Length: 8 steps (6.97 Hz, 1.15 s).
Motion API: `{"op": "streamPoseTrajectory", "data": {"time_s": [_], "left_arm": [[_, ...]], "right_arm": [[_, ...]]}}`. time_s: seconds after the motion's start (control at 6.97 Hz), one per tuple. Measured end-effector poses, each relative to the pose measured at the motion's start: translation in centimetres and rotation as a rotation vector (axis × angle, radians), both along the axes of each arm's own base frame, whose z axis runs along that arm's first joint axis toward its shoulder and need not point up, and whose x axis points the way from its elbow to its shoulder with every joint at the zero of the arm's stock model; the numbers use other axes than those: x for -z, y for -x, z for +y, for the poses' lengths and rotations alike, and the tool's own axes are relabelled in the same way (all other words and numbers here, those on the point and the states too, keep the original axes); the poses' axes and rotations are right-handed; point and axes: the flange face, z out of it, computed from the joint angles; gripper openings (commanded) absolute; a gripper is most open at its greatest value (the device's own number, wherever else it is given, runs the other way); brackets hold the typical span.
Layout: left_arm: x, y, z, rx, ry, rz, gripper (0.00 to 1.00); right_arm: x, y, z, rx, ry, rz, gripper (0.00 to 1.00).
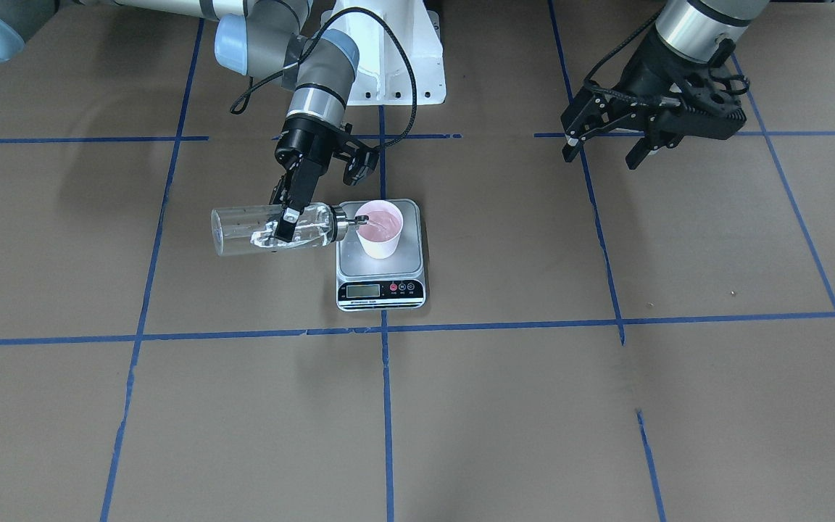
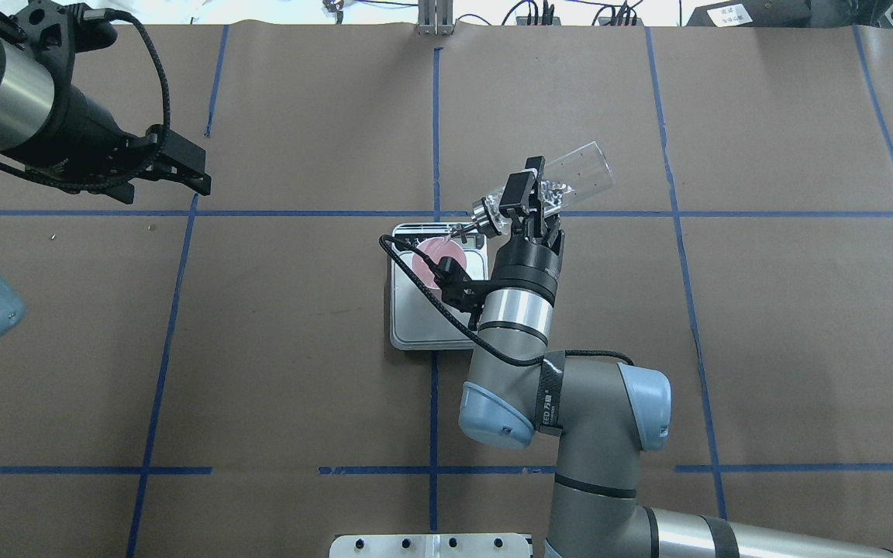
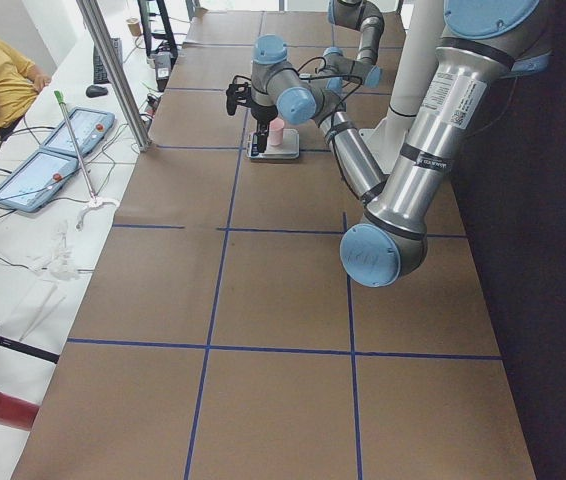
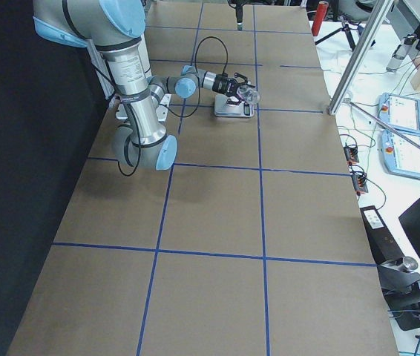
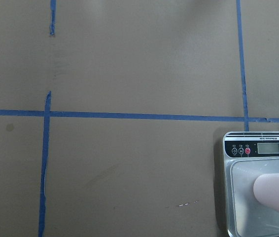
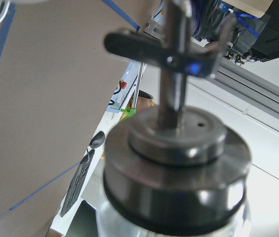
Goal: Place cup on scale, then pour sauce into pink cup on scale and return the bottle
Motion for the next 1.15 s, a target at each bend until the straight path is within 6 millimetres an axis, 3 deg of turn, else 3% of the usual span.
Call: {"op": "streamPoseTrajectory", "data": {"time_s": [0.57, 1.15], "left_arm": [[0.1, 0.0, 0.1, -0.001, -0.001, 0.001, 1.0], [0.4, 0.0, 0.2, -0.002, -0.007, 0.006, 1.0]], "right_arm": [[1.1, -1.3, -0.1, -0.005, -0.003, -0.049, 0.0], [-0.4, -1.8, 0.0, -0.061, -0.002, -0.286, 0.0]]}}
